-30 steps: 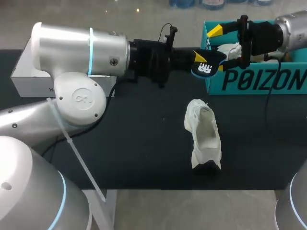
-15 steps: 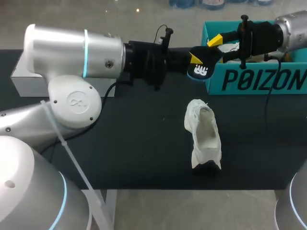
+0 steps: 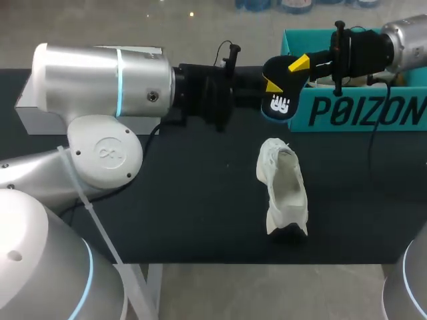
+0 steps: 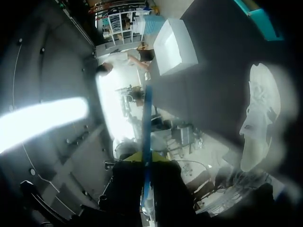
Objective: Take the shoe out of the shoebox, open the shoe tongue, remove and reinsert the insole, then place the shoe into the shoebox
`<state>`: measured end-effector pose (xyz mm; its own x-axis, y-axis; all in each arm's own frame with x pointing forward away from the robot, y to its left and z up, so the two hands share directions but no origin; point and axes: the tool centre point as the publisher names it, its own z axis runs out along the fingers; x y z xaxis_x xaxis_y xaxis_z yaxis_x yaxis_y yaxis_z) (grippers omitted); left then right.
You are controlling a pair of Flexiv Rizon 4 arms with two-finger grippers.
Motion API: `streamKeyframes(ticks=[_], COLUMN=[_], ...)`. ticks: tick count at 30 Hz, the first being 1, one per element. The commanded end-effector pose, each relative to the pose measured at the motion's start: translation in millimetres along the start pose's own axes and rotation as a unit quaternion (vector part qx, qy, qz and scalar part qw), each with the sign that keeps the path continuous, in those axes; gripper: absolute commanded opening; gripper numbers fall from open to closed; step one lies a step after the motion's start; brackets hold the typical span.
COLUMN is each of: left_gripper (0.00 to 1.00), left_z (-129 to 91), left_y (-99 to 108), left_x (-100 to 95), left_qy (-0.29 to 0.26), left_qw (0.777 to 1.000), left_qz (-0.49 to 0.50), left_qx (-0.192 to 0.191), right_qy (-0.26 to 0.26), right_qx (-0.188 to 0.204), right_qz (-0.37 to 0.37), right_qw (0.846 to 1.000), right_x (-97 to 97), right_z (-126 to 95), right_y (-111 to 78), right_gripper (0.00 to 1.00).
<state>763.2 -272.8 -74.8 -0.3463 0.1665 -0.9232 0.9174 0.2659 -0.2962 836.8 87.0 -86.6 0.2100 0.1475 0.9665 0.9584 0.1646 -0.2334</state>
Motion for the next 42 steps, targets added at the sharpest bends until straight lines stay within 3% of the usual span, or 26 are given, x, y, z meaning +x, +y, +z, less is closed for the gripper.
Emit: streamKeyframes(ticks=[1,8,12,18,24,29,33,35,42], left_gripper=[1.0,1.0,1.0,1.0,1.0,1.0,1.0,1.0,1.0], left_z=[-16,-63,-81,-100,-108,-114,-118,-116,-115], left_y=[-6,3,10,28,31,29,30,32,32], left_x=[3.5,-14.8,-20.1,-37.6,-74.1,-105.2,-115.3,-118.3,-119.8], left_qy=[0.012,0.036,0.096,0.236,0.376,0.487,0.563,0.577,0.572], left_qw=[1.0,0.999,0.995,0.971,0.924,0.863,0.805,0.773,0.778], left_qz=[-0.002,0.001,-0.001,-0.005,0.07,0.136,0.181,0.237,0.232], left_qx=[0.014,0.013,0.03,0.045,0.014,-0.021,-0.051,-0.115,-0.114], right_qy=[0.0,0.0,0.0,0.0,0.0,0.0,0.0,0.0,0.0], right_qx=[0.0,0.0,0.0,0.0,0.0,0.0,0.0,0.0,0.0], right_qz=[0.0,0.0,0.0,0.0,0.0,0.0,0.0,0.0,0.0], right_qw=[1.0,1.0,1.0,1.0,1.0,1.0,1.0,1.0,1.0], right_x=[-0.2,-0.2,-0.2,-0.2,-0.2,-0.2,-0.2,-0.2,-0.2], right_z=[0,0,0,0,0,0,0,0,0], right_y=[1.3,1.3,1.3,1.3,1.3,1.3,1.3,1.3,1.3], right_gripper=[0.0,0.0,0.0,0.0,0.0,0.0,0.0,0.0,0.0])
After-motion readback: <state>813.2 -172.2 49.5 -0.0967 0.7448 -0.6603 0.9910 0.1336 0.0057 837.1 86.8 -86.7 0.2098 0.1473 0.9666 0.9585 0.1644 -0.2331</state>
